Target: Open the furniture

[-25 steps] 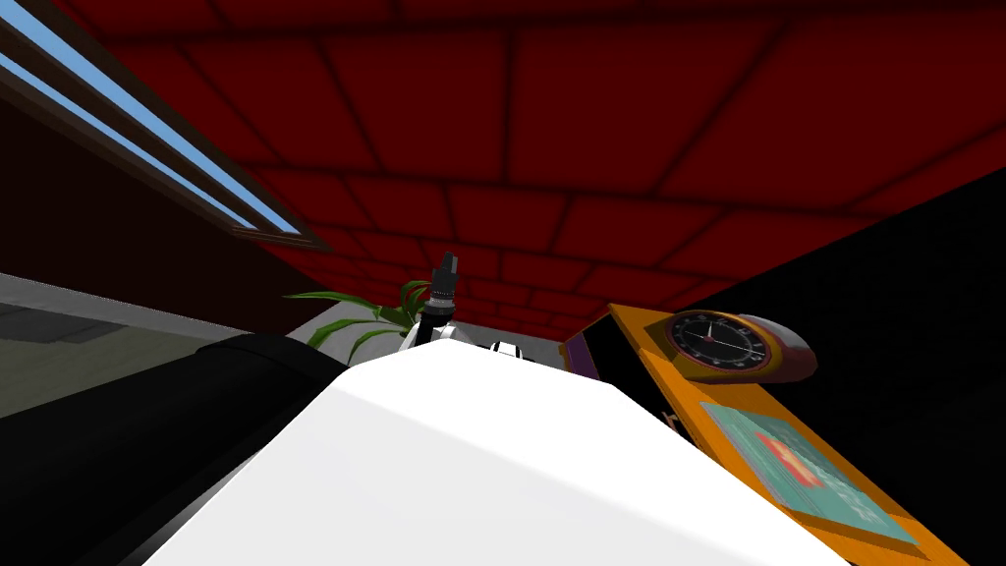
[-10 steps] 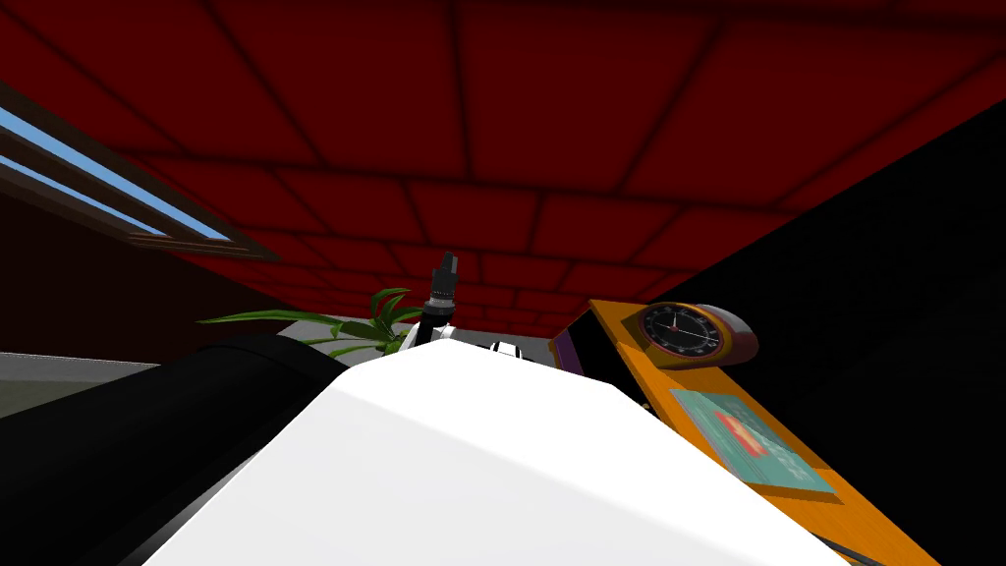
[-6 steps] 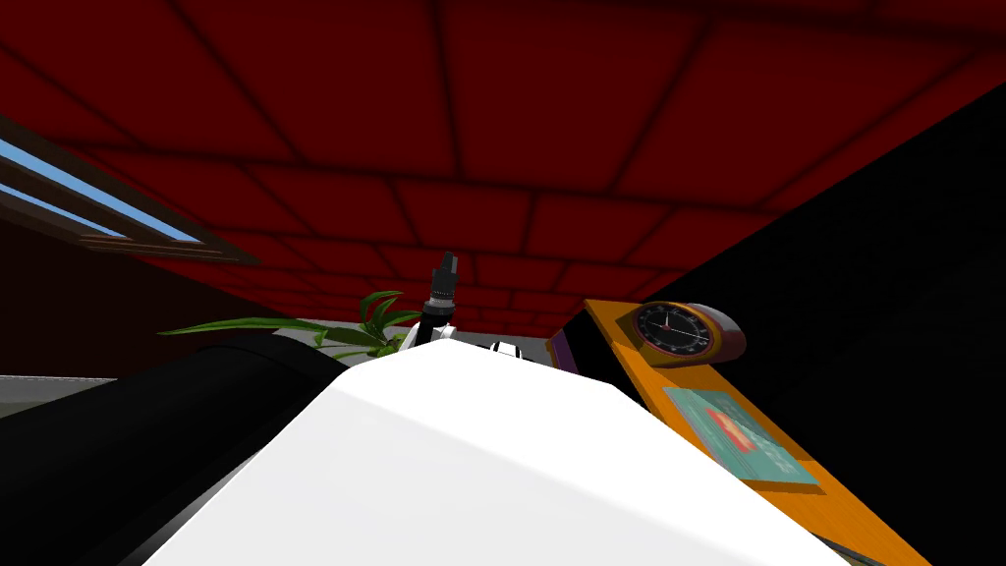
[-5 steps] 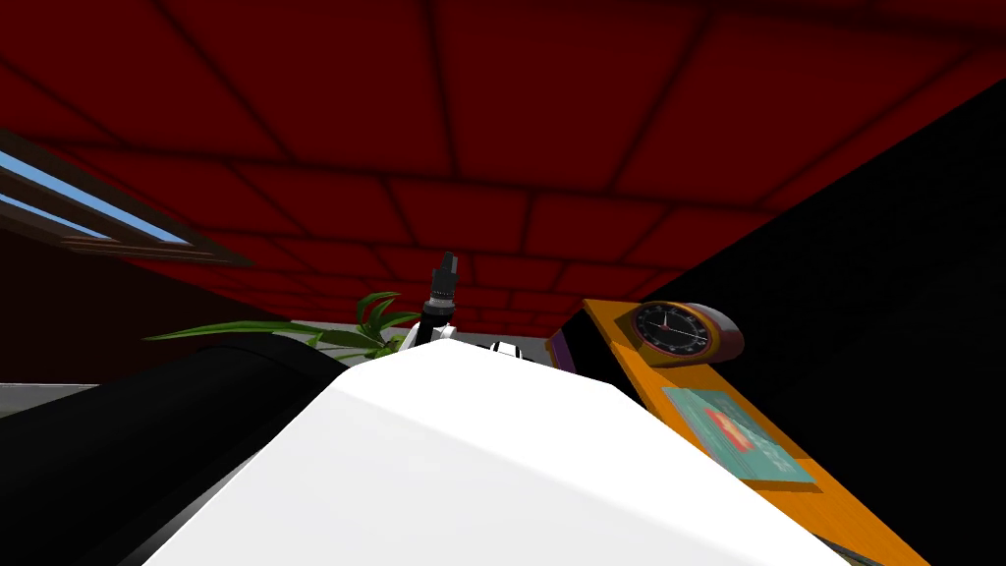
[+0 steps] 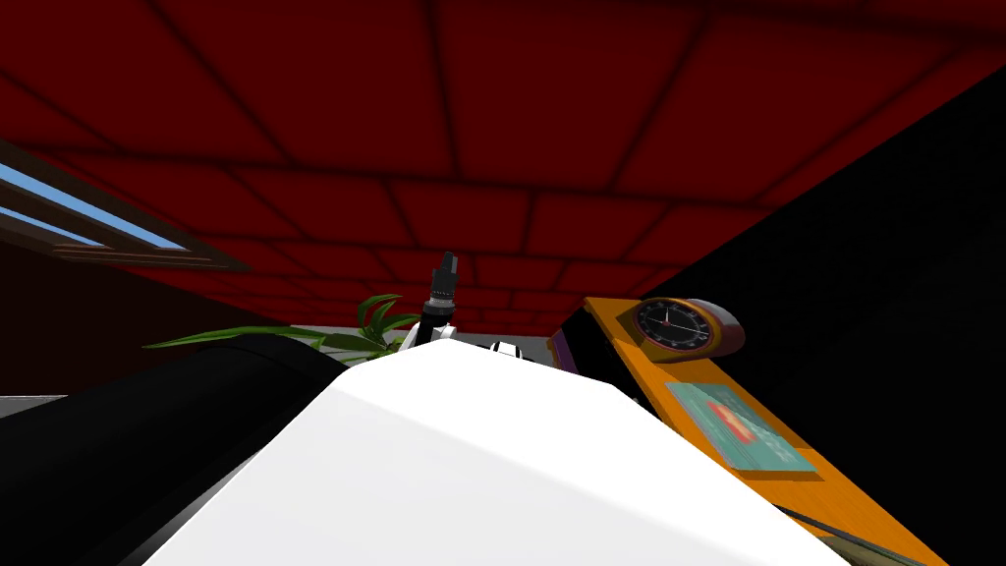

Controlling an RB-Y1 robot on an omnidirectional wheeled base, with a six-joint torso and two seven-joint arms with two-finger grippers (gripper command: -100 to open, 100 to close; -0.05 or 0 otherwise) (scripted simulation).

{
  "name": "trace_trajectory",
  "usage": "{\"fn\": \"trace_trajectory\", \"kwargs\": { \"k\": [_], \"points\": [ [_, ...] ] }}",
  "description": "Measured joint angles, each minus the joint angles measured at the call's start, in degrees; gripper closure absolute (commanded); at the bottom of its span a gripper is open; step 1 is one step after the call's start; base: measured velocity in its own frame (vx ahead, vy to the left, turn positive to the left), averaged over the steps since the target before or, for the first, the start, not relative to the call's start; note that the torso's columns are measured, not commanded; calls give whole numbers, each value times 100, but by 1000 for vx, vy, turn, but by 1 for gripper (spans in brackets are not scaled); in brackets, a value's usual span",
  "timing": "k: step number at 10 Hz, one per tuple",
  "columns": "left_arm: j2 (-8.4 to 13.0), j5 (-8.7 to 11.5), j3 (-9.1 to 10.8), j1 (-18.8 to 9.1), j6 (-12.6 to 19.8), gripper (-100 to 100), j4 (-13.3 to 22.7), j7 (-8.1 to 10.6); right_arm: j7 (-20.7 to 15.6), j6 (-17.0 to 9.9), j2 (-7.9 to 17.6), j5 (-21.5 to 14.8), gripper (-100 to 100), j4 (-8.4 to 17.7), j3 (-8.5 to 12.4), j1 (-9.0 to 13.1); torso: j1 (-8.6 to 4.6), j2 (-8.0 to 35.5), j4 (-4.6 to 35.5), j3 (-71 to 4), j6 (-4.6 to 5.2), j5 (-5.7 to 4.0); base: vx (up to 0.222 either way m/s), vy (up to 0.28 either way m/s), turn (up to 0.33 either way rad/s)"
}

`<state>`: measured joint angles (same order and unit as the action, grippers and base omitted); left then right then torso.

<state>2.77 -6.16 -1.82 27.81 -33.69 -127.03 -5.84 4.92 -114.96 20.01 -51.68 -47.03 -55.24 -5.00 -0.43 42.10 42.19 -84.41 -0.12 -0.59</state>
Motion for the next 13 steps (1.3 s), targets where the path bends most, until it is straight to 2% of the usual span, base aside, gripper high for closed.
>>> {"fn": "trace_trajectory", "kwargs": {
  "k": [6, 11, 12, 13],
  "points": [
    [1, 0, 0, 0, 0, 0, 0, 0, -353, 56, 263, -126, 100, -572, -65, 11, 14, -5, 4, -15, -8, 25, -28, 78, -38],
    [-1, 0, -1, 0, 0, 0, 0, 0, -421, -3, 255, -197, 100, -656, -112, -25, 26, 3, 4, -9, -5, 23, -30, 151, -18],
    [1, 0, 0, 0, 0, 0, 0, 0, -421, 0, 237, -196, -100, -655, -118, -29, -9, 1, 8, -20, 3, 40, 3, 57, -132],
    [1, 0, 1, 1, 0, 0, 0, 0, -460, 53, 299, -226, -100, -710, -103, -6, 1, 0, 7, -26, 11, 48, 27, 67, -285]
  ]
}}
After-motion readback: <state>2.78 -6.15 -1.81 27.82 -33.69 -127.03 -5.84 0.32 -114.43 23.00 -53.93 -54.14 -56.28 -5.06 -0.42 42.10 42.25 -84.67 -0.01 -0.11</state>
